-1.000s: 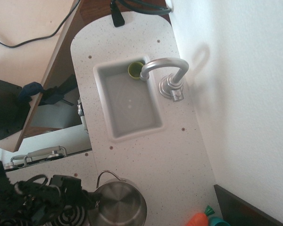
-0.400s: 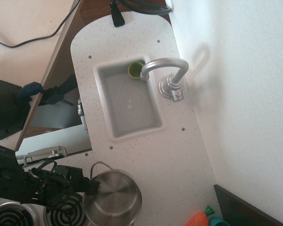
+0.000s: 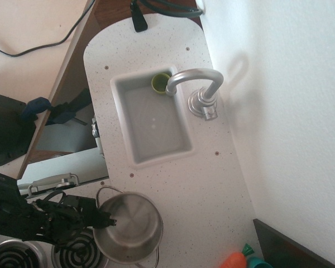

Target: Pick up pot

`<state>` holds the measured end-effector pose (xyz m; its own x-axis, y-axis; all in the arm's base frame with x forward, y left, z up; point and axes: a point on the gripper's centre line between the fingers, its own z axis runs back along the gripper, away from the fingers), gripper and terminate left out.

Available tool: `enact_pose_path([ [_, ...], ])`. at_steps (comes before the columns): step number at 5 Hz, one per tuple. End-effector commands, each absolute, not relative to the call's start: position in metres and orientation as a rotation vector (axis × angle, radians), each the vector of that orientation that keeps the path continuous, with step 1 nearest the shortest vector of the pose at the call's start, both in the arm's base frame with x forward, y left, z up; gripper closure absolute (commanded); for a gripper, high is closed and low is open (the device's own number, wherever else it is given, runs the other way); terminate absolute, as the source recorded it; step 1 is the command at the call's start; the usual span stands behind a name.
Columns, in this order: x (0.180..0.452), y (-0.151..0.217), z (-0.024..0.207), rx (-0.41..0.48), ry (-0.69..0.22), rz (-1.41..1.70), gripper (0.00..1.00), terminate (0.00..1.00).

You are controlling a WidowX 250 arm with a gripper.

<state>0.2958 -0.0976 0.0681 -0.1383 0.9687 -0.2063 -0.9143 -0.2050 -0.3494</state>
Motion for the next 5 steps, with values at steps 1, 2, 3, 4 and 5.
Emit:
enact_pose_path([
  [1,0.296,-0.099,0.074,-0.467,-0.168,1.718,0.00,0.00],
  [2,0.294,-0.101,0.074,-0.459,-0.178,1.693,0.00,0.00],
  [3,0.296,-0.105,0.083,-0.475,-0.257,1.616,0.00,0.00],
  [4,0.294,-0.114,0.111,-0.553,-0.357,1.507,0.00,0.00],
  [5,0.293,-0.120,0.139,-0.603,-0.452,1.425,1.00,0.00],
])
